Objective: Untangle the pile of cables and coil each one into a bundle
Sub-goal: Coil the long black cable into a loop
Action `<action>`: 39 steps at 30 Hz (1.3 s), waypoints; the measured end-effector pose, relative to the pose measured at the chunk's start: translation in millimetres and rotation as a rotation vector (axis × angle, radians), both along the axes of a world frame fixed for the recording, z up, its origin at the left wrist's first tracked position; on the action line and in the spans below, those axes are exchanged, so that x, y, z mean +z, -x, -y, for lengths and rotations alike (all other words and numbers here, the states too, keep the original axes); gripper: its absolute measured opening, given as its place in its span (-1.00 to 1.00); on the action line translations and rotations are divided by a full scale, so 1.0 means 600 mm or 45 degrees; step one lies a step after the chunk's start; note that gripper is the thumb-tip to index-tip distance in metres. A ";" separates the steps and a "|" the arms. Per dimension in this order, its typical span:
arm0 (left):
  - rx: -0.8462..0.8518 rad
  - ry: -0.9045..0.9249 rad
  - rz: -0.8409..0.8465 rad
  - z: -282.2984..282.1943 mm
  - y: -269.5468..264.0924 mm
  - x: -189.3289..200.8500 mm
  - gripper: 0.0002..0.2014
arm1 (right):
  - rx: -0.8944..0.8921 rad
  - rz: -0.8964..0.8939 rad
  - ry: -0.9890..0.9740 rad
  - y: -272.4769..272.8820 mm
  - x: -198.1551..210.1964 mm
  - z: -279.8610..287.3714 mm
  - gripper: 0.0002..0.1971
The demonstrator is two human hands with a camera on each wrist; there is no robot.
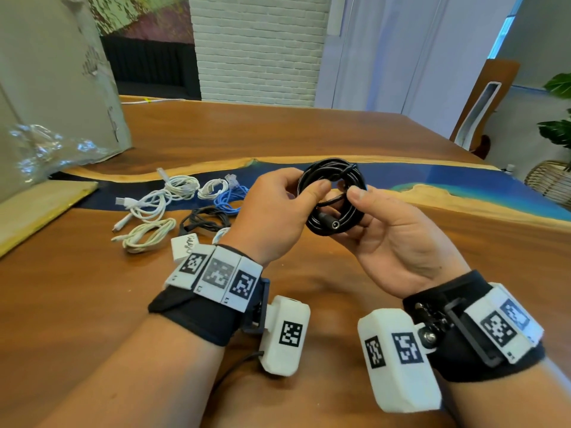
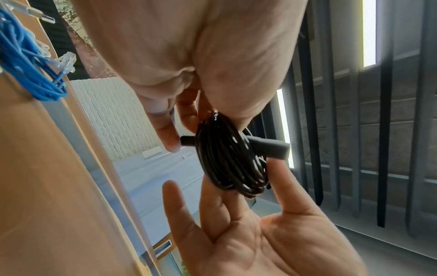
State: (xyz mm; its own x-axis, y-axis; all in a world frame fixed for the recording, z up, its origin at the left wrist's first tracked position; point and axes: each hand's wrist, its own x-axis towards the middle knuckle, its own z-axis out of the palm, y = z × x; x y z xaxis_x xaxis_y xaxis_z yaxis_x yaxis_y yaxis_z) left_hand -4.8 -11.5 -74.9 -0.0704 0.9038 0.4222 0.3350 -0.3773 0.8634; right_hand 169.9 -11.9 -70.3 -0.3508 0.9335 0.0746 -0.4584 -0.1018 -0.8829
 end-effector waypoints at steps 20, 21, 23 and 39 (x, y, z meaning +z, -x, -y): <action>0.156 -0.050 0.073 0.001 -0.005 -0.002 -0.76 | -0.157 0.246 -0.161 0.003 -0.003 -0.010 -0.52; 0.163 -0.069 0.049 0.002 -0.007 -0.002 -0.78 | -0.228 0.331 -0.200 0.003 -0.004 -0.012 -0.57; 0.160 -0.107 0.008 0.005 -0.014 0.001 -0.78 | -0.345 0.461 -0.258 0.003 -0.006 -0.015 -0.65; 0.084 -0.064 0.133 0.001 -0.005 0.003 -0.88 | -0.295 0.238 -0.064 -0.008 0.005 -0.019 -0.60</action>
State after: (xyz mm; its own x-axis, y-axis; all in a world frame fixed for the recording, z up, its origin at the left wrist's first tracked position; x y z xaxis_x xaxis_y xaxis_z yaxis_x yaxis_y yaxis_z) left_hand -2.1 -12.1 -73.1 -0.1749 0.8737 0.4540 0.2700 -0.4009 0.8754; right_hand 174.8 -0.6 -67.4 -0.1409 0.9870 0.0767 -0.2932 0.0324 -0.9555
